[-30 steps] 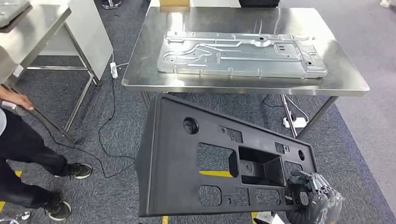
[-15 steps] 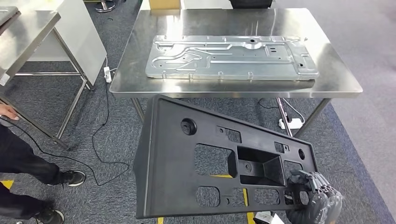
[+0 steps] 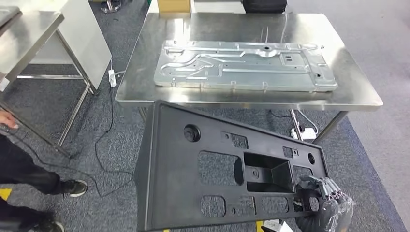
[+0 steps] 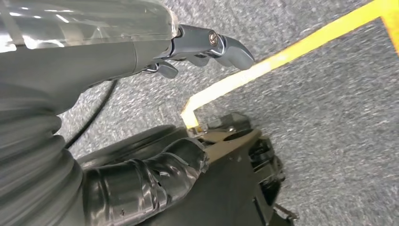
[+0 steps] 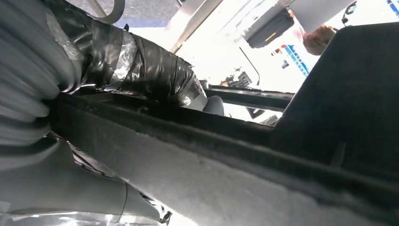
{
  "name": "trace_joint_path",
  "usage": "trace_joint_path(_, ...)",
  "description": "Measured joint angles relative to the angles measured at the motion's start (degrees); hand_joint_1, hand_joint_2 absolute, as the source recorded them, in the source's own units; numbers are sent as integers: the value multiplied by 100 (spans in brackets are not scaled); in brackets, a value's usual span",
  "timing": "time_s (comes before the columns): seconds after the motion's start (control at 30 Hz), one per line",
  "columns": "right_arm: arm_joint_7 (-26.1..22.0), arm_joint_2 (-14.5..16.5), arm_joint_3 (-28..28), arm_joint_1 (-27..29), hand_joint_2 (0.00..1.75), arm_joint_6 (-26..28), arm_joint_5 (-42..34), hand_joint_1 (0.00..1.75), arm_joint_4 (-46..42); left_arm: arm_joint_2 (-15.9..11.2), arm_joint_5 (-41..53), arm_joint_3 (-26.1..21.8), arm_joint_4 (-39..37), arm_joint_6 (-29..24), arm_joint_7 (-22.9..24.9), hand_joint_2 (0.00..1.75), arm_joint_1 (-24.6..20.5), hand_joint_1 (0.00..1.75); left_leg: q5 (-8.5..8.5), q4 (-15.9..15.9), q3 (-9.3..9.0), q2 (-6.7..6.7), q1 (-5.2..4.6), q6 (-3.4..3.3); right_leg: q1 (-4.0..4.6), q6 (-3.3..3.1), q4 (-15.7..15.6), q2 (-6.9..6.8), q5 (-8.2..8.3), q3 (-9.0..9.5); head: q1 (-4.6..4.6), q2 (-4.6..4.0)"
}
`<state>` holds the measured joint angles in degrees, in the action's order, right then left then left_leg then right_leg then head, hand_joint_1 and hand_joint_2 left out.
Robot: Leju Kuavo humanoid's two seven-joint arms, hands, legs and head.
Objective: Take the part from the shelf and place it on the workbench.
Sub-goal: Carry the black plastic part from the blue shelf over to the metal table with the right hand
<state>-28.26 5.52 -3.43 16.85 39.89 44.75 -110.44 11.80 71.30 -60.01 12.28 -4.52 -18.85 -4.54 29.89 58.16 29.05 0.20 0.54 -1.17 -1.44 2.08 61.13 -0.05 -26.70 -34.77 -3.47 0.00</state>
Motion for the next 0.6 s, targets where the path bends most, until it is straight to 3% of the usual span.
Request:
trace_joint_path(0.1,-2,-3,-4,-7,175,-1,3,173,-4,-1,4,1,0,-2,-3,175,-19,0,62,-16,-27,10,-3,91,20,-115,-84,15,-73,47,14,-1)
trace_joint_path(0.17,-2,-4,-14,-18,175,-1,9,173,-11,-2,4,1,0,-2,-10,175,-29,0,184,173,23,14,11,141,11,-195,-122,16,-103,107,16,0)
trace_joint_path(0.2,-2,-4,-21,-28,175,-1,16,173,-15,-2,4,1,0,-2,-14,175,-32,0,312,443,148,12,17,159,7,-232,-138,10,-123,147,18,0)
trace_joint_path(0.27,-2,-4,-43,-49,175,0,27,173,-19,-2,7,1,0,-2,-17,175,-23,0,598,1249,607,11,17,174,28,-283,-145,-1,-181,213,22,0)
trace_joint_path(0.3,-1,-4,-57,-57,175,0,33,173,-18,-2,8,1,0,-2,-17,175,-14,0,656,1580,833,11,17,173,41,-295,-145,3,-215,249,21,0)
trace_joint_path(0.33,1,-4,-72,-62,175,0,39,173,-18,-2,10,1,0,-2,-17,175,-4,0,600,1727,980,11,16,163,53,-300,-145,12,-252,293,22,0)
trace_joint_path(0.37,2,-4,-87,-65,175,-1,45,173,-18,-2,11,1,0,-2,-17,175,4,0,419,1635,1015,10,14,143,64,-299,-145,24,-292,348,22,0)
trace_joint_path(0.43,7,-4,-111,-78,175,-1,59,173,-19,-6,15,1,0,-2,-17,175,14,0,-118,961,835,4,-6,65,75,-286,-150,42,-383,471,19,0)
trace_joint_path(0.47,10,-5,-119,-89,175,-1,64,173,-19,-11,17,1,0,-2,-16,175,15,0,-302,617,711,2,-28,21,85,-263,-149,48,-428,513,16,0)
trace_joint_path(0.5,13,-7,-125,-100,175,-1,72,173,-20,-16,19,1,0,-2,-16,175,9,0,-381,375,614,4,-51,-14,86,-234,-155,51,-463,537,16,0)
trace_joint_path(0.6,28,-21,-139,-124,175,0,101,173,-21,-23,21,3,0,-2,-14,175,-7,0,-314,129,481,-1,-85,-78,77,-134,-143,44,-463,609,19,-1)
